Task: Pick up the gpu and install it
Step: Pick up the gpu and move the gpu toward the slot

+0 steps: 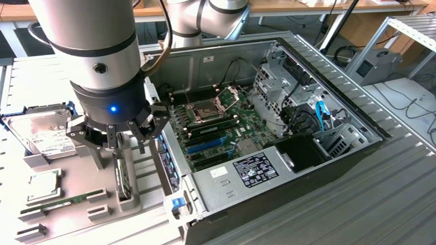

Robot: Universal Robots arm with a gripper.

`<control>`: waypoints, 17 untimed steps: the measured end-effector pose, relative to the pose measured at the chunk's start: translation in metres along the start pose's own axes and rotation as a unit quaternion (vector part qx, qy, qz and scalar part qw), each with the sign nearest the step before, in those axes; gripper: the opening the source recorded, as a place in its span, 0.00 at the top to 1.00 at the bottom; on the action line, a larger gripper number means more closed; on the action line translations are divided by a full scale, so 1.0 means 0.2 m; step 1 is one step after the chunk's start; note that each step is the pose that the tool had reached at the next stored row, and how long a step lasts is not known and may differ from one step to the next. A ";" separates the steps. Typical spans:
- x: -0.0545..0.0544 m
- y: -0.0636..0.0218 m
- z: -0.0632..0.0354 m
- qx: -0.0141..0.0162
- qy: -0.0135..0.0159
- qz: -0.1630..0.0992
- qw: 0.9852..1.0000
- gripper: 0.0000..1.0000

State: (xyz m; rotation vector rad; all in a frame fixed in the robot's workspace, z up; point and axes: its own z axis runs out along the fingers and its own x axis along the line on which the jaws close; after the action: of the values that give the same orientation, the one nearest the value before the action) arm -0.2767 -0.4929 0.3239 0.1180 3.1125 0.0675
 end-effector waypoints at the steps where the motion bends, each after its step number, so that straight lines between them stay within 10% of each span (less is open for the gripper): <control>1: 0.00 0.000 0.002 0.000 0.000 0.000 1.000 0.58; 17: 0.00 -0.002 0.040 0.000 0.000 0.000 1.000 0.58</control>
State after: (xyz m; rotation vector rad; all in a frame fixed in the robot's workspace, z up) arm -0.2767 -0.4929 0.3160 0.1180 3.1125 0.0676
